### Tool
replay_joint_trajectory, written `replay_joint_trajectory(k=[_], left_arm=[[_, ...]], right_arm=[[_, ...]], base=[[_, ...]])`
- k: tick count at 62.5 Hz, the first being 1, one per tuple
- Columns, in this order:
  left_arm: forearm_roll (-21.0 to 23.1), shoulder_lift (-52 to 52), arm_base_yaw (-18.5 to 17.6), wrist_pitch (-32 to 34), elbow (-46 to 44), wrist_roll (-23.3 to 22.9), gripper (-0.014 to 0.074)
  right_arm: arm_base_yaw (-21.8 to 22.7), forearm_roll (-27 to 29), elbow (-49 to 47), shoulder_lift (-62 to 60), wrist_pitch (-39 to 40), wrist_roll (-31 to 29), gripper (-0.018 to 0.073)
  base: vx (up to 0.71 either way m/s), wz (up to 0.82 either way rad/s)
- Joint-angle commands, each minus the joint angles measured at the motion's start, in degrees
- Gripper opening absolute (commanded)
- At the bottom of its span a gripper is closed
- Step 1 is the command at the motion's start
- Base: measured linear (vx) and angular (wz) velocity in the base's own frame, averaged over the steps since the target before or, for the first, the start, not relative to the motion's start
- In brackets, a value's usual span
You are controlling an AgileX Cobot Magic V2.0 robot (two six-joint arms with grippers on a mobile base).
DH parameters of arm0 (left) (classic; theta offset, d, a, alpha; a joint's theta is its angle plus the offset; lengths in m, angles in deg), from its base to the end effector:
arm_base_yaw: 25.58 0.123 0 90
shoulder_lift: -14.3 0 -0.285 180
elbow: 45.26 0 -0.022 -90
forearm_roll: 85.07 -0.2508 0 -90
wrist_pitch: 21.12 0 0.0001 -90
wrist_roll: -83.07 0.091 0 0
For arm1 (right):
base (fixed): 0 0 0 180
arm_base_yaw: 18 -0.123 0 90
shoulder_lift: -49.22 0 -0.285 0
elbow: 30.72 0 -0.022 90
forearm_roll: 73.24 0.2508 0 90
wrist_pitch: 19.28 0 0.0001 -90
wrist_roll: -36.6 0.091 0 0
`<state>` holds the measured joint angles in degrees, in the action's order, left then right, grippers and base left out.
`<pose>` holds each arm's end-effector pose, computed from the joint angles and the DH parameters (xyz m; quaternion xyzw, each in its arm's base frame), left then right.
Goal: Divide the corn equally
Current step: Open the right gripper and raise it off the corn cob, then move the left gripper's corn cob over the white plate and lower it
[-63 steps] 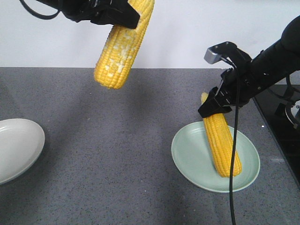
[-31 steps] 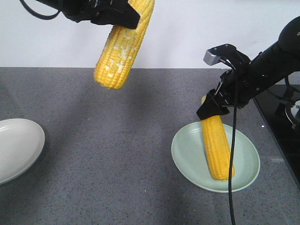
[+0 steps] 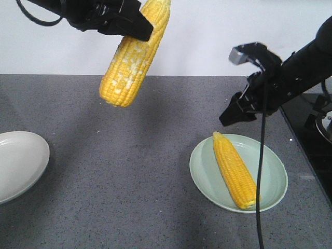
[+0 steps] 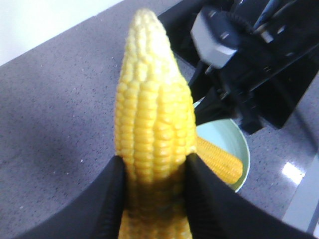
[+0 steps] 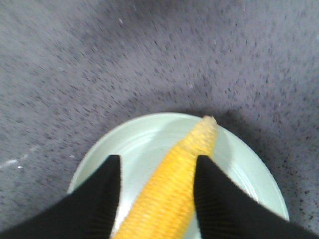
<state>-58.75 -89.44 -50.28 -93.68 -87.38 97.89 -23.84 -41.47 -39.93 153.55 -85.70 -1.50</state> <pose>0.2917 -0.1766 0.4828 0.3237 0.8368 -0.2584 0.3581 0.3458 0.0795 0.3248 -0.2923 0.9058 0.2119 0.2219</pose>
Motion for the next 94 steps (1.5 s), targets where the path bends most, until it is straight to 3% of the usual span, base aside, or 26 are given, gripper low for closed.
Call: replay_joint_trajectory(k=[1, 8, 14, 22, 34, 41, 54, 69, 94], left_arm=[[-0.4, 2.5, 0.0, 1.7, -1.6, -0.3, -0.0007], [-3.6, 2.5, 0.0, 0.8, -1.6, -0.3, -0.0007], [-8.1, 2.8, 0.0, 0.8, -1.6, -0.3, -0.0007], [-18.1, 3.6, 0.0, 0.8, -1.5, -0.6, -0.0007], [-36.2, 4.2, 0.0, 0.8, -1.5, -6.0, -0.0007], [-41.8, 4.2, 0.4, 0.8, -1.5, -8.3, -0.0007], [-42.5, 4.4, 5.9, 0.8, 0.7, -9.4, -0.0007], [-42.3, 4.5, 14.5, 0.9, 14.6, -12.4, -0.0007], [-42.0, 4.5, 19.5, 7.0, 34.9, -12.2, -0.0007]], right_arm=[[0.0, 4.1, -1.5, -6.7, 0.8, 0.1, 0.0147], [0.0, 5.1, -1.5, -12.1, 0.8, 0.1, -0.0016], [0.0, 5.9, -1.5, -17.3, 0.7, 0.1, -0.0009], [0.0, 6.8, -1.5, -24.5, 0.9, 0.0, -0.0008], [0.0, 6.4, -1.5, -32.8, 1.1, -1.9, -0.0008], [0.0, 5.8, -1.4, -35.9, 1.0, -1.9, -0.0008], [0.0, 4.1, -1.4, -38.7, 0.8, -1.8, -0.0008], [0.0, 3.9, -1.4, -38.9, 0.3, -1.4, -0.0008], [0.0, 3.9, -1.4, -38.9, -0.2, -1.4, -0.0008]], base=[[0.0, 0.0], [0.0, 0.0], [0.0, 0.0], [0.0, 0.0], [0.0, 0.0], [0.0, 0.0], [0.0, 0.0], [0.0, 0.0], [0.0, 0.0]])
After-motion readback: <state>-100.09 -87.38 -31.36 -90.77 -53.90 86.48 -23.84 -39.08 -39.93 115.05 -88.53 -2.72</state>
